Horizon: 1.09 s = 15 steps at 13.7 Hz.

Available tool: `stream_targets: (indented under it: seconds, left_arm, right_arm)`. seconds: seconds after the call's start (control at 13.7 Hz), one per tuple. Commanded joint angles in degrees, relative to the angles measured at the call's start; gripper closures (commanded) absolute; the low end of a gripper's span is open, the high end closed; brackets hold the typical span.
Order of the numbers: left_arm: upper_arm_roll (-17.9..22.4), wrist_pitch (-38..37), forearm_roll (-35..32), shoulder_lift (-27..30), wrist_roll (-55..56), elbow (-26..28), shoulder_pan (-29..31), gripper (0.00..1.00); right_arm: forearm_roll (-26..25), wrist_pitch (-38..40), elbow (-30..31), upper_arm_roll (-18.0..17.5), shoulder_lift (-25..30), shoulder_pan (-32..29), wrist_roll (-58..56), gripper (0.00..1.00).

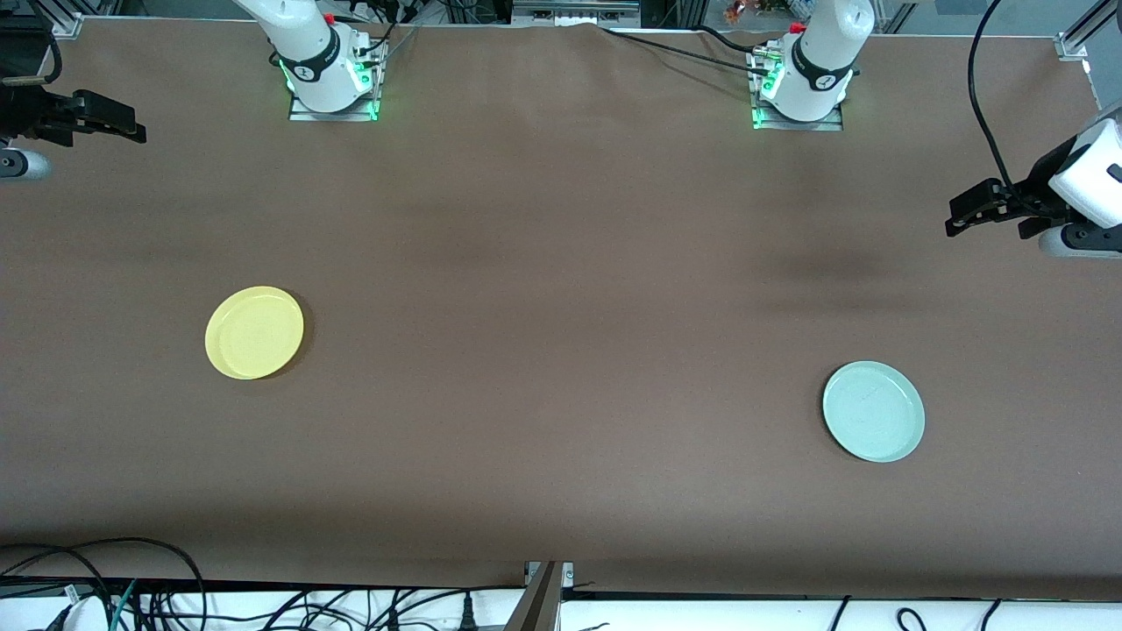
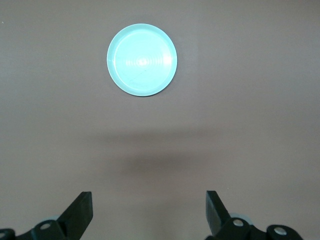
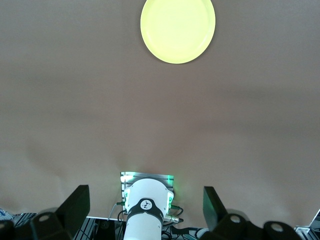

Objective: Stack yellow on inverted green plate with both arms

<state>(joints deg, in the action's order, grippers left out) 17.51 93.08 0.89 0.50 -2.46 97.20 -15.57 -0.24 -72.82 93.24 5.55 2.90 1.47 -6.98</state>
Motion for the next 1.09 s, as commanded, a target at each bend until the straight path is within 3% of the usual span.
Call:
stream_targets:
  seconds: [0.0, 1.02]
  left_arm:
    - [-0.99, -1.76, -1.59, 1.95, 1.05, -0.43, 0.45, 0.0]
    - [-0.9, -1.14, -1.68, 0.55, 0.53, -1.31, 0.54, 0.0]
  right_arm:
    - [0.68, 1.01, -0.78, -0.01, 0.17, -0.24, 0.13, 0.0]
    - [0.68, 1.01, -0.78, -0.36, 0.09, -0.24, 0.21, 0.0]
